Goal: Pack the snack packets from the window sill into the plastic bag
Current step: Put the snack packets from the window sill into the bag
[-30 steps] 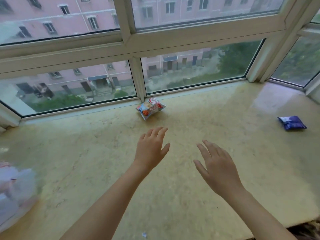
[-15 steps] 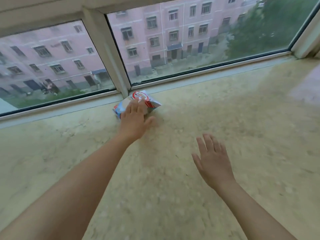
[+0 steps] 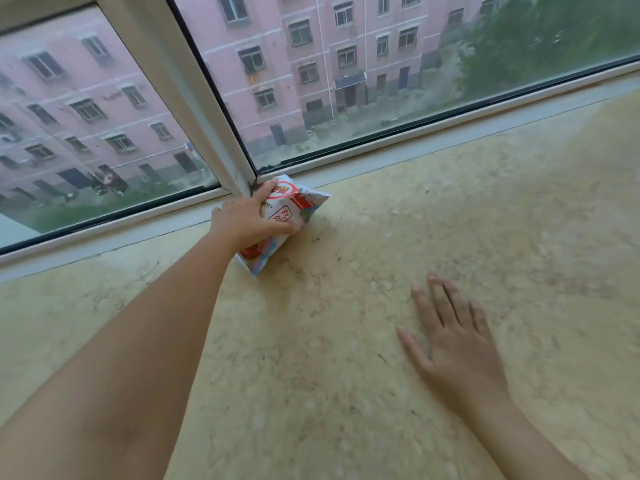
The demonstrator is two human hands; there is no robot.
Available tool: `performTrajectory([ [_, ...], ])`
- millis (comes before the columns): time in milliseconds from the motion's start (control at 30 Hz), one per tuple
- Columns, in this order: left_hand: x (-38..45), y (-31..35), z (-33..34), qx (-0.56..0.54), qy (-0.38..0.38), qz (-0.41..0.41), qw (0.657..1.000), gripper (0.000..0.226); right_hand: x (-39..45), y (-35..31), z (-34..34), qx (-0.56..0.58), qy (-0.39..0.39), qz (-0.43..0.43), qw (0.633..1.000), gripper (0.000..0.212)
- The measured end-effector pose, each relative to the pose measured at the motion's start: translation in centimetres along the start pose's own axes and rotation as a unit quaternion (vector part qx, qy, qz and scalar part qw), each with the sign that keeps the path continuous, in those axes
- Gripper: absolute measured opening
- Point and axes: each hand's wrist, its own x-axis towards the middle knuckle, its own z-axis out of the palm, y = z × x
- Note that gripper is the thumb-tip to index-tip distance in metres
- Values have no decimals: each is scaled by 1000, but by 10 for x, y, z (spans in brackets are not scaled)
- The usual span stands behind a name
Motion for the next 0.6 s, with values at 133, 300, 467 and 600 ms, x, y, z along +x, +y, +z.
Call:
performTrajectory([
  [133, -12, 21, 8, -29, -3, 48, 998, 104, -1, 1, 0, -2, 15, 1, 1000, 74],
  [300, -44, 103, 30, -53, 39, 141, 988, 91, -1, 6, -2, -1, 59, 7, 998, 68],
  [467, -74, 199, 65, -70, 62, 191, 977, 86, -16, 83, -25, -28, 114, 123, 985, 61],
  [600, -94, 268, 93, -79, 75, 213, 971, 86, -40, 163, -54, -53, 121, 189, 973, 57],
])
